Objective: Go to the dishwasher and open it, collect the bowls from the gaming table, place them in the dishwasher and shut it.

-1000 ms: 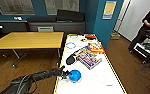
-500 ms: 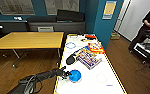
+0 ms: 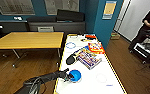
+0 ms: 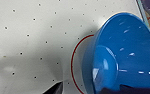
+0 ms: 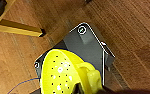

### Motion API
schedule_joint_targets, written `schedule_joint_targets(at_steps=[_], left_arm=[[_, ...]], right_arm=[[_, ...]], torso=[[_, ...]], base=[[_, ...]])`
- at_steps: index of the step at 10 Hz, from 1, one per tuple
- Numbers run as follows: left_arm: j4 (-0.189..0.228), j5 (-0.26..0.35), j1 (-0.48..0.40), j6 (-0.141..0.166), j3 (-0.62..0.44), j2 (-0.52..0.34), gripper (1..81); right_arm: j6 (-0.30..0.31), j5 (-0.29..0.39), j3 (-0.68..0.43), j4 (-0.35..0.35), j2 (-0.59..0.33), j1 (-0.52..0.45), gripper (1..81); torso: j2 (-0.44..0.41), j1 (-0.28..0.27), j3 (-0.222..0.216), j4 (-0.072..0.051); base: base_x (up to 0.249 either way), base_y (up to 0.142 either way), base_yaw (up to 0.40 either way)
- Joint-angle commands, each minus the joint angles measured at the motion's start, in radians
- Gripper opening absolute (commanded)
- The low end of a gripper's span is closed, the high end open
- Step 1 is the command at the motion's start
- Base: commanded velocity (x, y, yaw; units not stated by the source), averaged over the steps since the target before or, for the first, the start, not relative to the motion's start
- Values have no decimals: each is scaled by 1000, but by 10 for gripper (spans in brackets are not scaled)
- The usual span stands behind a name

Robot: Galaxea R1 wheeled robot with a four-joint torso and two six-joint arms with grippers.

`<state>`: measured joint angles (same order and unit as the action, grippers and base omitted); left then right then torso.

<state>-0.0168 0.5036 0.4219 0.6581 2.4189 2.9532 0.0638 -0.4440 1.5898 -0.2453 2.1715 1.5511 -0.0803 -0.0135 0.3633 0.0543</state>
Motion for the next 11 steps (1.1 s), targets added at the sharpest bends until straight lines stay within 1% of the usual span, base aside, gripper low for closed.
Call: schedule_joint_targets(at_steps=[1,2,3,4,5,6,7,8,9,10,11], left_arm=[[5,38,-145,2,-7,6,811],[6,38,-134,-5,-7,6,811],[26,39,-127,-11,-15,5,10],[54,39,-125,-12,-52,-5,10],[54,39,-128,-12,-96,-23,10],[55,39,-142,-14,-194,-66,10],[54,39,-171,-12,-353,-153,10],[54,41,-194,-11,-468,-218,10],[54,52,-214,-6,-608,-300,10],[54,52,-226,-3,-757,-411,10],[54,52,-226,-3,-833,-475,10]], right_arm=[[-2,59,-5,12,-46,-22,10],[-1,59,2,12,-42,-22,10],[1,61,8,12,-37,-25,10],[2,80,12,12,-37,-30,10],[2,80,12,15,-37,-28,10],[4,90,5,20,-40,-33,10],[1,102,-4,20,-51,-31,10],[2,102,-10,21,-59,-25,10],[7,102,-10,21,-60,-19,10],[7,106,-13,21,-60,-10,10],[8,125,-12,21,-59,-2,10]], torso=[[0,0,0,0],[0,0,0,0],[0,0,0,0],[0,0,0,0],[0,0,0,0],[0,0,0,0],[0,0,0,0],[0,0,0,0],[0,0,0,0],[0,0,0,0],[0,0,0,0]], base=[[0,0,0],[0,0,0],[0,0,0],[0,0,0],[0,0,0],[0,0,0],[0,0,0],[0,0,0],[0,0,0],[0,0,0],[0,0,0]])
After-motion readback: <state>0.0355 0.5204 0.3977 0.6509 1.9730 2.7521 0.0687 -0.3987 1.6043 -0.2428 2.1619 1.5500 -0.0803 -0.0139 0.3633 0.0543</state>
